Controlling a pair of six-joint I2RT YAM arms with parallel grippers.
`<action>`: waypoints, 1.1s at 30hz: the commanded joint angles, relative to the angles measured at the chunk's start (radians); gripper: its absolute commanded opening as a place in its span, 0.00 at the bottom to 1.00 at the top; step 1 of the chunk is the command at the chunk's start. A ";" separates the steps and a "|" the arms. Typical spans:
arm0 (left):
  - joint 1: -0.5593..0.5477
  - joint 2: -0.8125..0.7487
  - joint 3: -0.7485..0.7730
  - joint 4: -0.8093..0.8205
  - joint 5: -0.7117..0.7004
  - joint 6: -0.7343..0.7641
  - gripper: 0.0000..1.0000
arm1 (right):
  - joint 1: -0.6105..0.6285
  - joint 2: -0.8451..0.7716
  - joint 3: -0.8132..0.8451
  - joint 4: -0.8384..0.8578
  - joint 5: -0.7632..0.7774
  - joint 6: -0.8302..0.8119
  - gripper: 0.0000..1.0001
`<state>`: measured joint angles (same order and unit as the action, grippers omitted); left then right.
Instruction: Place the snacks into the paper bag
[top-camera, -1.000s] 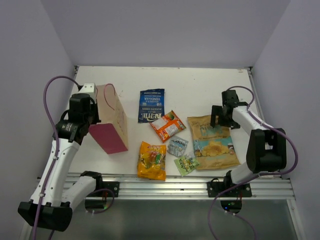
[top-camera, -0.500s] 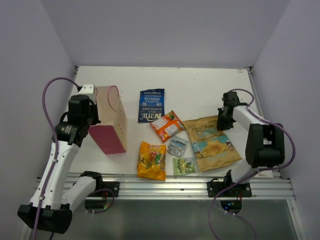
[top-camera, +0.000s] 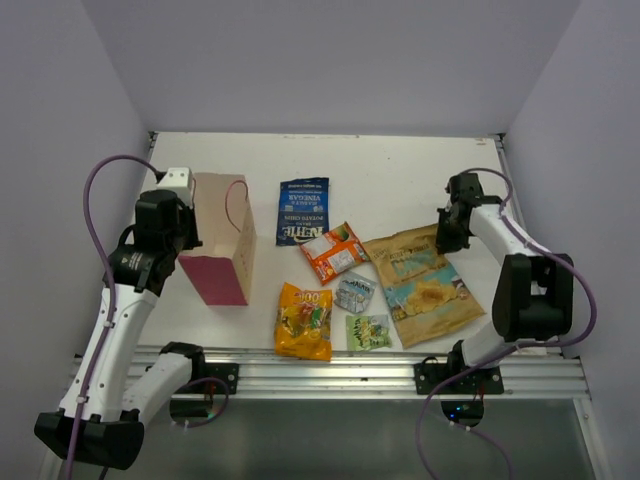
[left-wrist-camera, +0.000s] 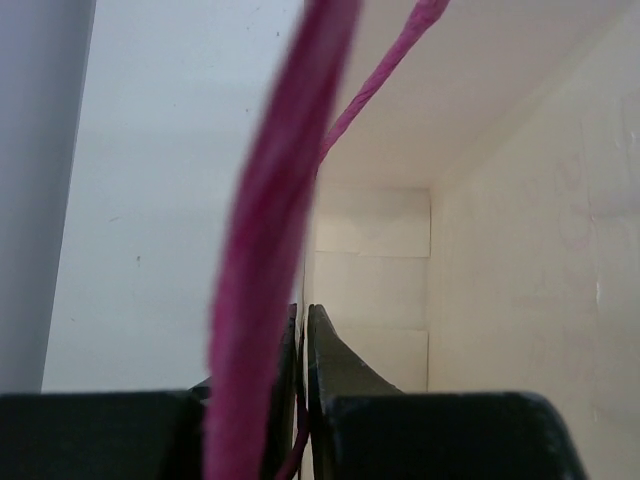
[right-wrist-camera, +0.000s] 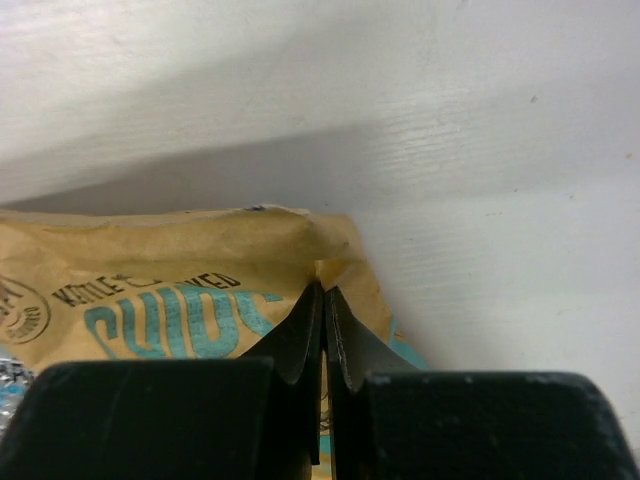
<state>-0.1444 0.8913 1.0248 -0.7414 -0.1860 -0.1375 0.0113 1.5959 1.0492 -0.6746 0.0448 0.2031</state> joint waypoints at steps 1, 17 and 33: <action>-0.004 -0.012 0.052 0.048 0.017 0.018 0.12 | 0.007 -0.106 0.132 -0.074 -0.023 -0.027 0.00; -0.004 -0.002 0.058 0.050 0.026 0.012 0.00 | 0.197 -0.114 0.626 -0.184 0.067 -0.008 0.00; -0.004 -0.037 0.031 0.037 0.083 0.007 0.00 | 0.509 0.349 1.539 -0.163 0.072 0.041 0.00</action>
<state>-0.1444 0.8639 1.0569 -0.7269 -0.1490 -0.1379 0.4652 1.9408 2.5290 -0.9043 0.1135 0.2176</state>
